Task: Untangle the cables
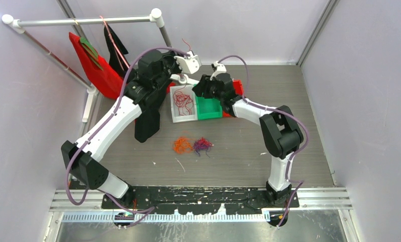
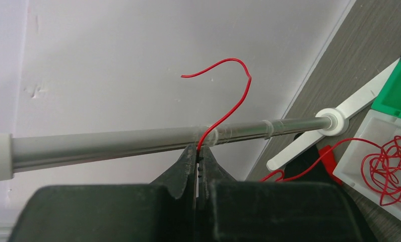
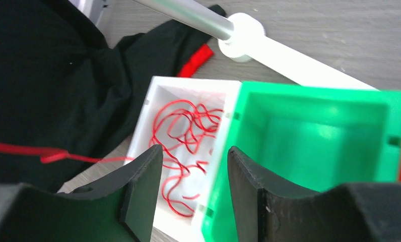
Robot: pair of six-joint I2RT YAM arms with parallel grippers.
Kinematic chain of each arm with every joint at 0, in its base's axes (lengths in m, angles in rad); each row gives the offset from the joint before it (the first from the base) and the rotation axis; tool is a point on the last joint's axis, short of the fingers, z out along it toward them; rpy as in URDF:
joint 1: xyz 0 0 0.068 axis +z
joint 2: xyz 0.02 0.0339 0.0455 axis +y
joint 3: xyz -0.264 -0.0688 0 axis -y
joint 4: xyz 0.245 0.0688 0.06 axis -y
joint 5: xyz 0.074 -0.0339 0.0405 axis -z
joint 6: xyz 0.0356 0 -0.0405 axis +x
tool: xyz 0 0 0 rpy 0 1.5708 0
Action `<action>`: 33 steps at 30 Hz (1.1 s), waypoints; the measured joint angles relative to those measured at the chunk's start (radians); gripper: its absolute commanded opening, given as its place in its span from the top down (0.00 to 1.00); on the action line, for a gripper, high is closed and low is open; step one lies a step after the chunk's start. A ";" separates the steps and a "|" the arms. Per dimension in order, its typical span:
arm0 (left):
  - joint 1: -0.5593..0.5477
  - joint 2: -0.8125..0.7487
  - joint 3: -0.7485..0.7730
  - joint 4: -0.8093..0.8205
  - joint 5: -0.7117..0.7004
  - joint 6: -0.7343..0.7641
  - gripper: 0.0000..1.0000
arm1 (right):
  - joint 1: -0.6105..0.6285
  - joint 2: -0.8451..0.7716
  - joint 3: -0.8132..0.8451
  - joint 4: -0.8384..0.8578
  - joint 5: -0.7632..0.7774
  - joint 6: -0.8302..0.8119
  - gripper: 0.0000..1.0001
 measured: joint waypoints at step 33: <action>0.024 0.293 -0.153 -0.114 0.009 -0.159 1.00 | -0.127 -0.508 -0.516 0.071 0.140 0.065 0.48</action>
